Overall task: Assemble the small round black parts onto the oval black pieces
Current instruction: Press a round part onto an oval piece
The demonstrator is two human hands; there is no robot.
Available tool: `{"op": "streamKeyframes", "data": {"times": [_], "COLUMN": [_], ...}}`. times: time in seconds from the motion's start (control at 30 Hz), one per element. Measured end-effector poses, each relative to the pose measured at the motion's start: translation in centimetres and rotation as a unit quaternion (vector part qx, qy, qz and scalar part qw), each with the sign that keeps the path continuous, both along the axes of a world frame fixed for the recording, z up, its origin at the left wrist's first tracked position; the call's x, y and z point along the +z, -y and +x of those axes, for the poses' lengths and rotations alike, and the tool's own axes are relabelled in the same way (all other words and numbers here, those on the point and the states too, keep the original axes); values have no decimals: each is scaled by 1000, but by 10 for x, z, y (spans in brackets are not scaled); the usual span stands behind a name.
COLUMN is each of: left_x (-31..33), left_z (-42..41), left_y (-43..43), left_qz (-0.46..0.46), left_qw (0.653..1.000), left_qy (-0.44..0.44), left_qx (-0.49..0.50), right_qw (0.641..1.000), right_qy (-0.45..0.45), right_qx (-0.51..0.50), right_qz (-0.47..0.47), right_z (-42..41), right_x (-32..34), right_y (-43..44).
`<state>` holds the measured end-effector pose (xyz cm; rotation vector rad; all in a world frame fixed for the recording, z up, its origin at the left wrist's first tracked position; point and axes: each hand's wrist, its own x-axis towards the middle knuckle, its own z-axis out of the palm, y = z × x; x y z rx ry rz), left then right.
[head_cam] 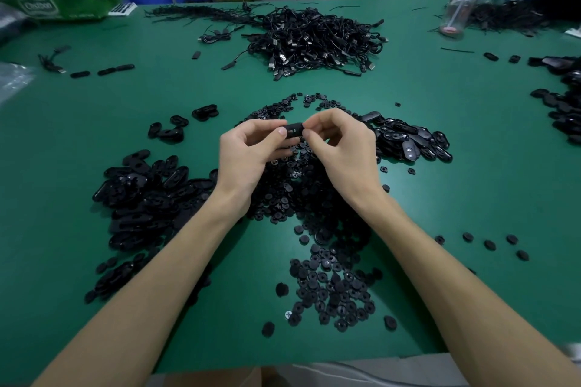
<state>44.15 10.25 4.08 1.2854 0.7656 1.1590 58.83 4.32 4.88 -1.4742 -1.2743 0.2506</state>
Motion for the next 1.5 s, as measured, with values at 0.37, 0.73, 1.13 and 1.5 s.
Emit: {"op": "streamKeyframes", "data": {"times": [0.37, 0.73, 1.13, 1.5], "left_x": [-2, -1, -1, 0], "left_z": [1, 1, 2, 4], "left_y": [1, -1, -1, 4], "left_qz": [6, 2, -15, -21], "left_qw": [995, 999, 998, 999], "left_qy": [-47, -33, -5, -14], "left_qx": [-85, -26, 55, 32], "right_qw": [997, 996, 999, 1000], "right_qy": [-64, -70, -37, -19], "right_qx": [31, 45, 18, 7], "right_qz": [-9, -11, 8, 3], "right_z": [1, -1, -1, -1], "right_x": [4, 2, 4, -1], "right_y": [1, 0, 2, -1]}}
